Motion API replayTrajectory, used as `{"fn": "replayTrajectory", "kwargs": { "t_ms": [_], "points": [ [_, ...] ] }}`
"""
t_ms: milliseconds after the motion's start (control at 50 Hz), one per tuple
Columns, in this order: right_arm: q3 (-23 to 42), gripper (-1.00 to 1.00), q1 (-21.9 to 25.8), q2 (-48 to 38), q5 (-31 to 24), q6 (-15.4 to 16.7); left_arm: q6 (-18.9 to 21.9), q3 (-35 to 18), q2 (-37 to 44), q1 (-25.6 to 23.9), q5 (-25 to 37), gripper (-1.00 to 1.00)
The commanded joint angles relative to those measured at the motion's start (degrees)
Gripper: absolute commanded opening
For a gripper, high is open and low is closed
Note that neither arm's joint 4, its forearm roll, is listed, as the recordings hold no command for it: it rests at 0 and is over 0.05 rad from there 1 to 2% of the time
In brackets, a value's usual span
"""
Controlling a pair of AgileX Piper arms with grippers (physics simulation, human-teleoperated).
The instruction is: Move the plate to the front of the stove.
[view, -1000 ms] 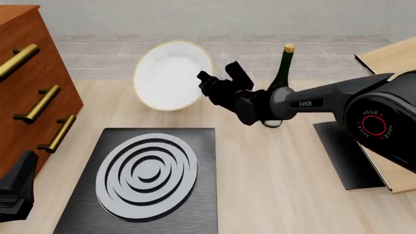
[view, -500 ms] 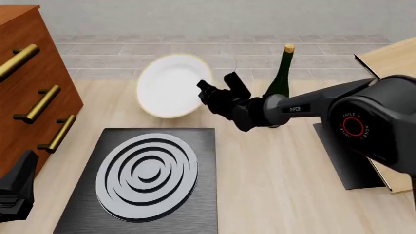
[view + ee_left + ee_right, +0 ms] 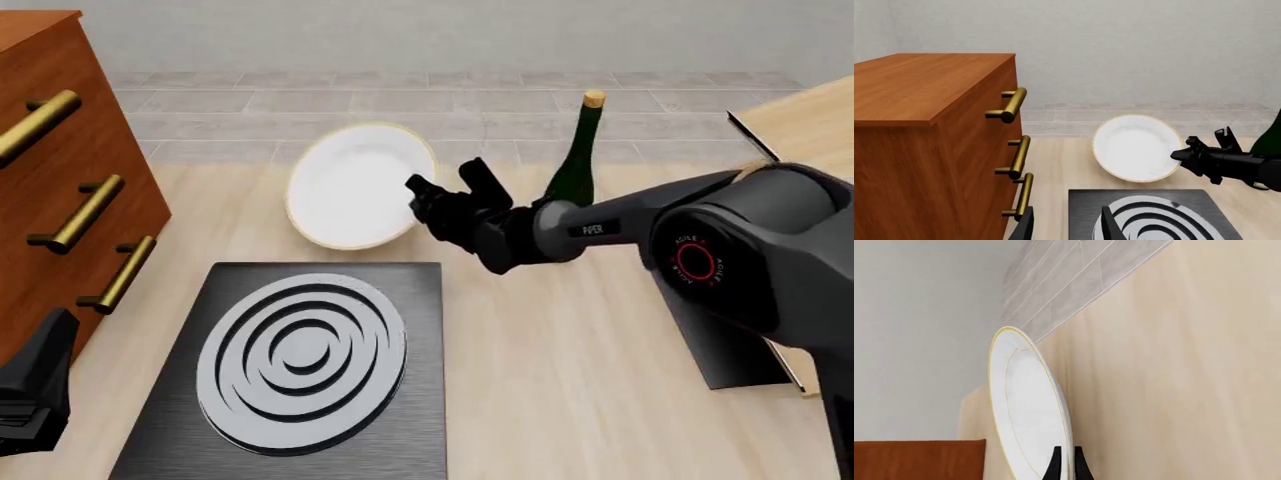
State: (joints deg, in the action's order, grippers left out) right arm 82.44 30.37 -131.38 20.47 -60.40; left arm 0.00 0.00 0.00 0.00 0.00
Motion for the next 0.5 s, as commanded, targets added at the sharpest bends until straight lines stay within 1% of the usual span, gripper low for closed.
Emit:
{"fn": "replayTrajectory", "kwargs": {
  "t_ms": [20, 240, 500],
  "points": [
    [1.9, -1.0, -0.7, -1.6, 0.1, -0.4, 0.0, 0.0, 0.0, 0.0, 0.0, 1.0],
    [4.0, -1.0, -1.5, -3.5, -0.4, -0.4, 0.0, 0.0, 0.0, 0.0, 0.0, 1.0],
    [8.1, -1.0, -2.2, -6.6, -1.9, 0.0, 0.0, 0.0, 0.0, 0.0, 0.0, 1.0]
  ]
}}
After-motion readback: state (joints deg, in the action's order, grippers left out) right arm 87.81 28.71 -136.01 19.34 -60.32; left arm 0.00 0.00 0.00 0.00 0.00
